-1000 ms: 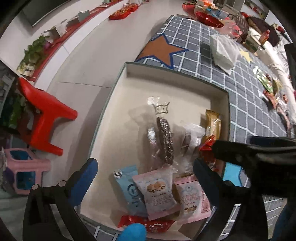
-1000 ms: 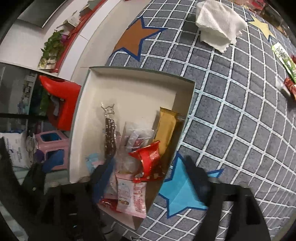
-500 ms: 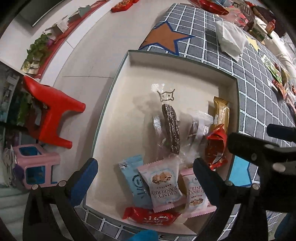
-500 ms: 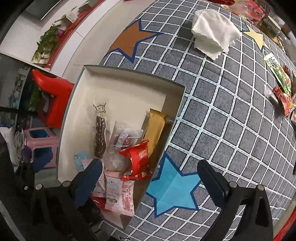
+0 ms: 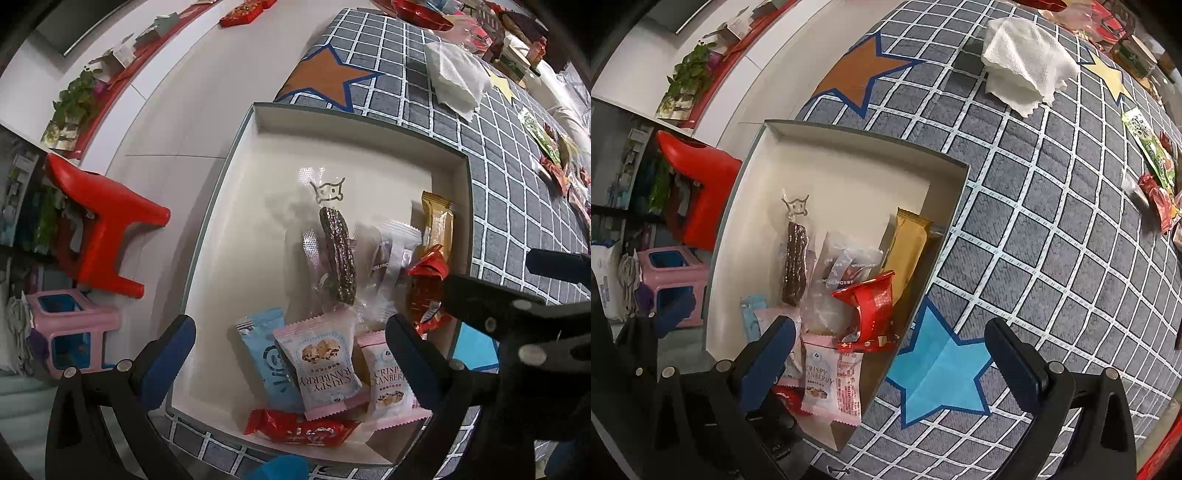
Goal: Organize snacks
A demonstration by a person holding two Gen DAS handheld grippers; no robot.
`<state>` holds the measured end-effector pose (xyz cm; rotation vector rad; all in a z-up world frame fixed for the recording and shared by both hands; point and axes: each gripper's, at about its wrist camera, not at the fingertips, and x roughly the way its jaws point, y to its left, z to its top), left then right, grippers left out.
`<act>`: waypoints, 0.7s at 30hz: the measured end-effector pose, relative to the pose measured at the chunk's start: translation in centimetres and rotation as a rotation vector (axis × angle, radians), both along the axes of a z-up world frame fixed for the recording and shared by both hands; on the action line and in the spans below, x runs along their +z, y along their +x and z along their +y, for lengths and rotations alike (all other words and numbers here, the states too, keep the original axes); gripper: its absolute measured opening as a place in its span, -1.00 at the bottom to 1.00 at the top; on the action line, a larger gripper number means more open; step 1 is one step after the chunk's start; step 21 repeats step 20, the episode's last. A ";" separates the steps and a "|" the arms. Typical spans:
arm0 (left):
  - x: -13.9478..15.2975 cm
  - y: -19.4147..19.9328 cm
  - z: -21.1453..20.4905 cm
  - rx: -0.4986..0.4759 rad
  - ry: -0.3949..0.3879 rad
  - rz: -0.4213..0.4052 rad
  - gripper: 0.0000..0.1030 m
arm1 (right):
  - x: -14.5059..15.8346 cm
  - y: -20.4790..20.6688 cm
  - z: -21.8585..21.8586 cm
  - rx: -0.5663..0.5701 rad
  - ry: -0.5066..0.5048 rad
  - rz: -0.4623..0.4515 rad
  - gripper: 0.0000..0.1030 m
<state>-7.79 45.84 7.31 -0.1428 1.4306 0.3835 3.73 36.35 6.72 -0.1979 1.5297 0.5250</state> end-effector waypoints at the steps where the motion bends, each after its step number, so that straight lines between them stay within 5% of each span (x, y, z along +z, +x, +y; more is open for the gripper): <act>1: 0.0 0.0 -0.1 -0.001 0.001 -0.001 0.99 | 0.0 0.0 0.0 0.001 0.000 0.000 1.00; 21: 0.7 -0.7 0.2 0.009 -0.019 -0.039 0.99 | 0.0 -0.1 0.3 0.005 0.003 0.007 1.00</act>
